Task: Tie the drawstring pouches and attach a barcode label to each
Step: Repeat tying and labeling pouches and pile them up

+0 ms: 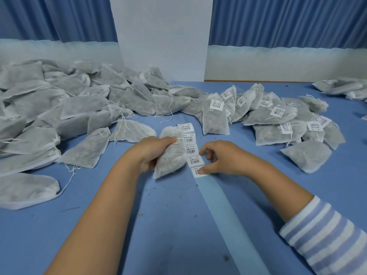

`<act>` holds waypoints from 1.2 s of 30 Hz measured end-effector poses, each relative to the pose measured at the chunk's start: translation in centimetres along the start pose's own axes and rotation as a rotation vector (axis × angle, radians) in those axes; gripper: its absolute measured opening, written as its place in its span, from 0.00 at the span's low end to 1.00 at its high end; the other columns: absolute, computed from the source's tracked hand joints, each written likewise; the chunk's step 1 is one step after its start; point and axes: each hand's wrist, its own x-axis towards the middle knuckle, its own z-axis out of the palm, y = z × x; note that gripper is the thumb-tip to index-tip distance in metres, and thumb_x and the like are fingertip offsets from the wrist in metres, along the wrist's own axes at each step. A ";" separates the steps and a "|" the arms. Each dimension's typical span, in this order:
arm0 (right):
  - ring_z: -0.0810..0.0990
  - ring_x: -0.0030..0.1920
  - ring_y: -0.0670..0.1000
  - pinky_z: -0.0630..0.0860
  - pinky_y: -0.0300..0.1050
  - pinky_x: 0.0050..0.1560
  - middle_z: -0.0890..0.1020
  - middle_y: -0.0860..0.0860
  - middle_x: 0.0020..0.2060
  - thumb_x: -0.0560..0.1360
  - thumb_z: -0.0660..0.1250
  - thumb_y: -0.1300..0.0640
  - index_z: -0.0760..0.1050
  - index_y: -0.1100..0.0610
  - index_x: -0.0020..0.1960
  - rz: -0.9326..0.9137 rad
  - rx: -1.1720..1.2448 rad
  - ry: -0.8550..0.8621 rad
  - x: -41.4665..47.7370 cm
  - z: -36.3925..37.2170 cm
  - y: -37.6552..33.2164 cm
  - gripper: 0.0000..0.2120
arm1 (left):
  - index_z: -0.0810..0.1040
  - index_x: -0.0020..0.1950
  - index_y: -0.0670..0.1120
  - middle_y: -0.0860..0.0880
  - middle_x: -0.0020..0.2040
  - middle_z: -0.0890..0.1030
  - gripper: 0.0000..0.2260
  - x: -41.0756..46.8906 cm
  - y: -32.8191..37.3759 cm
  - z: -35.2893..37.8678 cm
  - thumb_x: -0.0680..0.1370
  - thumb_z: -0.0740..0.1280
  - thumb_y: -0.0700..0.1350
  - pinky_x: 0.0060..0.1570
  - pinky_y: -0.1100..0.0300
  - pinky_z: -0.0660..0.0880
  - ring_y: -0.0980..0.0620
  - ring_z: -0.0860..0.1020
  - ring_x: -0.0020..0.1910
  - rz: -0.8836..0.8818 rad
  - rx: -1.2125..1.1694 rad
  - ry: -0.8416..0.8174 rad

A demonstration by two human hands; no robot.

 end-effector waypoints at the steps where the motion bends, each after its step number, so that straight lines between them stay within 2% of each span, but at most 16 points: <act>1: 0.76 0.46 0.47 0.74 0.43 0.51 0.76 0.47 0.50 0.70 0.75 0.45 0.75 0.51 0.59 0.015 -0.031 0.003 0.2 0.2 -0.1 0.22 | 0.77 0.62 0.37 0.38 0.55 0.84 0.18 0.0 0.0 -0.1 0.79 0.69 0.49 0.61 0.38 0.76 0.38 0.82 0.56 -0.001 0.005 -0.002; 3: 0.75 0.44 0.50 0.74 0.48 0.51 0.77 0.54 0.51 0.71 0.74 0.46 0.74 0.57 0.51 0.017 -0.048 0.023 0.4 0.6 -0.3 0.18 | 0.78 0.62 0.38 0.38 0.56 0.84 0.17 0.1 -0.1 -0.2 0.79 0.69 0.49 0.61 0.37 0.75 0.38 0.82 0.57 -0.011 -0.007 -0.017; 5: 0.72 0.41 0.49 0.72 0.47 0.47 0.78 0.58 0.51 0.71 0.75 0.49 0.76 0.63 0.52 0.027 0.024 0.041 0.6 0.9 -0.4 0.20 | 0.79 0.60 0.39 0.38 0.55 0.84 0.16 0.2 -0.2 -0.2 0.79 0.68 0.49 0.58 0.38 0.77 0.38 0.82 0.55 -0.028 -0.048 -0.045; 7: 0.72 0.40 0.44 0.72 0.40 0.45 0.78 0.53 0.49 0.70 0.76 0.51 0.77 0.59 0.57 0.059 0.133 0.057 0.6 0.9 -0.3 0.20 | 0.80 0.59 0.41 0.40 0.53 0.85 0.14 0.4 -0.3 -0.2 0.79 0.68 0.49 0.54 0.42 0.79 0.39 0.83 0.52 -0.039 -0.093 -0.065; 9: 0.75 0.39 0.40 0.72 0.33 0.43 0.79 0.48 0.47 0.70 0.77 0.54 0.77 0.53 0.55 0.084 0.284 0.079 0.5 0.7 -0.1 0.16 | 0.80 0.57 0.44 0.45 0.48 0.86 0.12 0.7 -0.4 -0.2 0.79 0.68 0.50 0.48 0.50 0.80 0.46 0.84 0.46 -0.043 -0.112 -0.074; 12: 0.76 0.32 0.44 0.75 0.38 0.40 0.83 0.50 0.39 0.72 0.75 0.58 0.77 0.54 0.51 0.132 0.559 0.093 0.5 0.4 -0.1 0.10 | 0.81 0.56 0.46 0.48 0.46 0.86 0.12 0.8 -0.4 -0.2 0.78 0.69 0.52 0.40 0.58 0.81 0.51 0.84 0.41 -0.053 -0.146 -0.139; 15: 0.75 0.32 0.49 0.74 0.42 0.40 0.82 0.52 0.33 0.71 0.74 0.61 0.75 0.56 0.47 0.152 0.722 0.142 0.5 0.4 -0.5 0.09 | 0.82 0.57 0.46 0.48 0.48 0.85 0.14 0.8 -0.5 -0.3 0.75 0.71 0.53 0.39 0.58 0.81 0.52 0.84 0.43 -0.040 -0.180 -0.249; 17: 0.75 0.31 0.49 0.74 0.43 0.39 0.79 0.50 0.28 0.72 0.74 0.65 0.73 0.57 0.44 0.123 0.813 0.173 0.5 0.6 -0.7 0.10 | 0.82 0.56 0.46 0.48 0.48 0.85 0.15 0.8 -0.5 -0.3 0.74 0.71 0.53 0.38 0.58 0.81 0.52 0.84 0.42 -0.032 -0.180 -0.287; 20: 0.76 0.31 0.49 0.76 0.41 0.37 0.79 0.50 0.28 0.73 0.71 0.67 0.72 0.56 0.40 0.111 0.939 0.224 0.6 0.5 -0.9 0.10 | 0.82 0.54 0.46 0.48 0.47 0.86 0.14 1.0 -0.6 -0.4 0.74 0.71 0.52 0.35 0.59 0.81 0.52 0.85 0.40 -0.025 -0.169 -0.295; 22: 0.78 0.33 0.50 0.77 0.38 0.35 0.80 0.51 0.31 0.74 0.69 0.67 0.73 0.56 0.40 0.095 1.010 0.215 0.6 0.2 -1.0 0.09 | 0.83 0.54 0.45 0.47 0.48 0.86 0.16 1.0 -0.6 -0.5 0.70 0.73 0.51 0.37 0.58 0.82 0.52 0.85 0.41 -0.022 -0.196 -0.307; 25: 0.81 0.39 0.48 0.78 0.37 0.39 0.83 0.52 0.38 0.75 0.69 0.66 0.78 0.56 0.45 0.016 1.011 0.125 0.4 -0.1 -1.0 0.06 | 0.86 0.49 0.43 0.45 0.49 0.86 0.12 1.3 -0.7 -0.5 0.69 0.72 0.47 0.41 0.56 0.83 0.50 0.85 0.43 -0.003 -0.333 -0.373; 27: 0.82 0.43 0.48 0.78 0.39 0.43 0.82 0.53 0.44 0.72 0.73 0.65 0.79 0.54 0.49 -0.063 0.982 0.097 0.1 -0.4 -0.8 0.09 | 0.86 0.48 0.43 0.46 0.46 0.86 0.10 1.4 -0.7 -0.5 0.70 0.71 0.45 0.40 0.57 0.82 0.51 0.85 0.42 0.006 -0.425 -0.383; 29: 0.81 0.45 0.48 0.78 0.40 0.48 0.81 0.54 0.47 0.69 0.77 0.64 0.79 0.52 0.50 -0.144 0.867 0.106 -0.1 -0.6 -0.7 0.14 | 0.85 0.48 0.43 0.47 0.44 0.86 0.09 1.5 -0.7 -0.6 0.70 0.71 0.44 0.36 0.58 0.81 0.52 0.85 0.40 0.000 -0.503 -0.361; 32: 0.78 0.43 0.47 0.78 0.41 0.48 0.81 0.57 0.49 0.69 0.77 0.65 0.79 0.50 0.49 -0.232 0.689 0.166 -0.3 -0.5 -1.0 0.15 | 0.86 0.43 0.43 0.47 0.41 0.86 0.08 1.7 -0.7 -0.7 0.75 0.69 0.43 0.35 0.58 0.82 0.52 0.84 0.36 -0.017 -0.559 -0.329; 34: 0.78 0.42 0.48 0.78 0.44 0.48 0.82 0.57 0.48 0.69 0.77 0.65 0.80 0.47 0.47 -0.271 0.606 0.219 -0.3 -0.2 -1.2 0.15 | 0.84 0.49 0.42 0.46 0.42 0.86 0.09 1.8 -0.8 -0.7 0.80 0.65 0.42 0.39 0.56 0.83 0.51 0.85 0.38 -0.029 -0.578 -0.323; 36: 0.79 0.41 0.46 0.78 0.38 0.46 0.82 0.51 0.46 0.69 0.77 0.63 0.81 0.47 0.48 -0.305 0.519 0.286 -0.4 0.0 -1.4 0.14 | 0.81 0.55 0.41 0.44 0.45 0.86 0.09 1.7 -0.8 -0.6 0.81 0.63 0.41 0.42 0.51 0.84 0.49 0.85 0.40 -0.035 -0.621 -0.335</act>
